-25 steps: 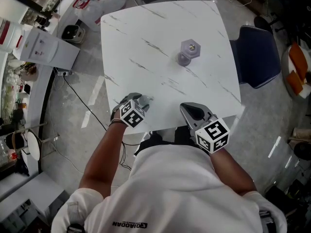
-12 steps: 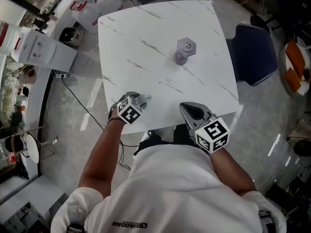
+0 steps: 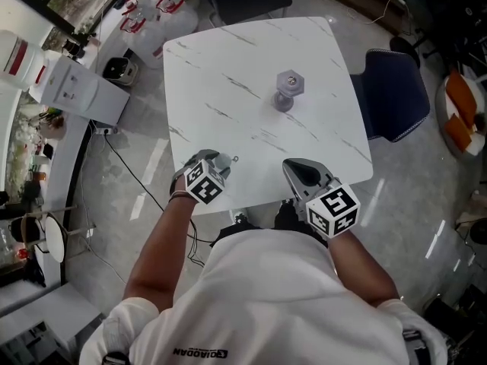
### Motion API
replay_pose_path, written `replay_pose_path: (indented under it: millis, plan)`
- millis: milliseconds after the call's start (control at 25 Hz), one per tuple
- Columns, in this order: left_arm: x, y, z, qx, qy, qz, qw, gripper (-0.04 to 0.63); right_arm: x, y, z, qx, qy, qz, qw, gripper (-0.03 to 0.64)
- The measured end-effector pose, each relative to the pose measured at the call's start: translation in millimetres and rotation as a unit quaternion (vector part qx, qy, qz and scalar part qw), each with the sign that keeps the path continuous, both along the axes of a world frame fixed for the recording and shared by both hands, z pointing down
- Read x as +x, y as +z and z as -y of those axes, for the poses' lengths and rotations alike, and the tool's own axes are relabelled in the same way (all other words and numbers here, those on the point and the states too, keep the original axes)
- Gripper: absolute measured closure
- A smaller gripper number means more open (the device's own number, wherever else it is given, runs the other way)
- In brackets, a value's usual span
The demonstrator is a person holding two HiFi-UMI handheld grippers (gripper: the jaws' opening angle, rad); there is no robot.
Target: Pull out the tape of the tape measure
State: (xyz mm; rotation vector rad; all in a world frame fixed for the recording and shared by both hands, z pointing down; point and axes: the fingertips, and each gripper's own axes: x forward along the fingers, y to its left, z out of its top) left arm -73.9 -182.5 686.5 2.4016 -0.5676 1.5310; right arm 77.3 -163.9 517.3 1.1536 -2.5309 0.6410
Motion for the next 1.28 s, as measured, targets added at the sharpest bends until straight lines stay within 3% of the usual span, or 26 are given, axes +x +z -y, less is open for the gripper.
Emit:
replay_pose_path:
  millis: [200, 440, 840, 1040, 1280]
  plan:
    - [4, -51, 9, 0.054, -0.002, -0.026, 0.9982, 0.373, -4, -20, 2, 0.025, -0.007, 0.003, 1.000, 0.611]
    - [5, -123, 20, 0.113, -0.033, -0.083, 0.9895, 0.373, -9, -57, 11, 0.063, -0.010, 0.015, 0.998, 0.611]
    - [9, -220, 33, 0.212, -0.027, -0.128, 0.9686, 0.373, -15, -116, 31, 0.122, -0.013, 0.034, 0.992, 0.611]
    - [11, -260, 29, 0.237, -0.039, -0.172, 0.9554, 0.373, -21, -140, 33, 0.146, -0.022, 0.042, 0.988, 0.611]
    - [12, -289, 19, 0.269, -0.036, -0.185, 0.9447, 0.373, -20, -160, 34, 0.165, -0.015, 0.051, 0.985, 0.611]
